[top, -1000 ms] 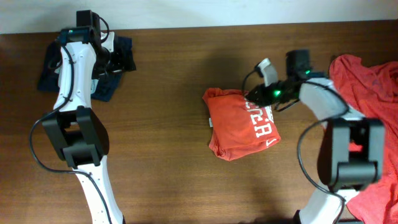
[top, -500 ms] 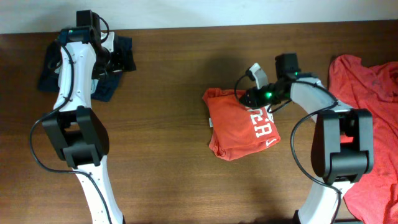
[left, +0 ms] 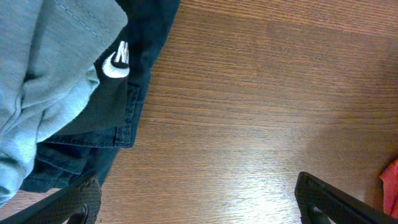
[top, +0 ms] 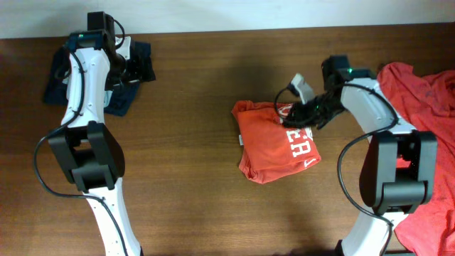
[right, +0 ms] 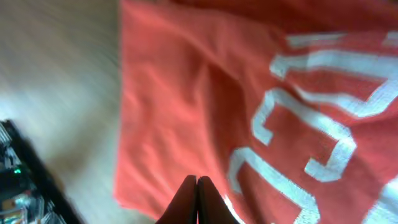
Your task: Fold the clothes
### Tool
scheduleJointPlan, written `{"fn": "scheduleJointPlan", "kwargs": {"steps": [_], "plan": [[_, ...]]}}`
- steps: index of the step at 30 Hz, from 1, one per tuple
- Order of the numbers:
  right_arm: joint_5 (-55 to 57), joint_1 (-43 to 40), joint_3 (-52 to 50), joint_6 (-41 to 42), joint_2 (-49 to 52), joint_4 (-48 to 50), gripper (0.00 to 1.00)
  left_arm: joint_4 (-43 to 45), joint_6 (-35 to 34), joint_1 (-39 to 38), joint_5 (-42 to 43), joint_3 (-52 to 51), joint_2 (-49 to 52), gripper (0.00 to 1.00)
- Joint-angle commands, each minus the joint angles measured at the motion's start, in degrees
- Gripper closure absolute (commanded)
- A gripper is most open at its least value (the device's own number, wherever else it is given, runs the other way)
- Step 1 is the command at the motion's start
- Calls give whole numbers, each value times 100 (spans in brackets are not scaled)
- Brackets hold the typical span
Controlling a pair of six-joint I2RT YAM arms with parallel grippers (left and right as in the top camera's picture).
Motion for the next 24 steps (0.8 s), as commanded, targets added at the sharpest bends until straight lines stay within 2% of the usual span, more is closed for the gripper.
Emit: {"fn": "scheduleJointPlan", "kwargs": {"steps": [1, 6, 10, 13, 19, 24], "plan": [[133, -35, -592, -120, -52, 424, 94, 4, 92, 15, -22, 83, -63, 1], [129, -87, -1488, -120, -50, 1576, 93, 4, 92, 13, -22, 83, -63, 1], [68, -85, -1617, -122, -57, 1582, 96, 4, 92, 13, -22, 83, -63, 1], [-170, -136, -1320, -140, -166, 1239, 96, 4, 92, 13, -22, 83, -63, 1], [-507, -396, -404, -511, -647, -175, 96, 4, 92, 13, -22, 83, -63, 1], [-474, -732, -442, -522, -791, -588, 96, 4, 92, 15, -22, 83, -63, 1]]}}
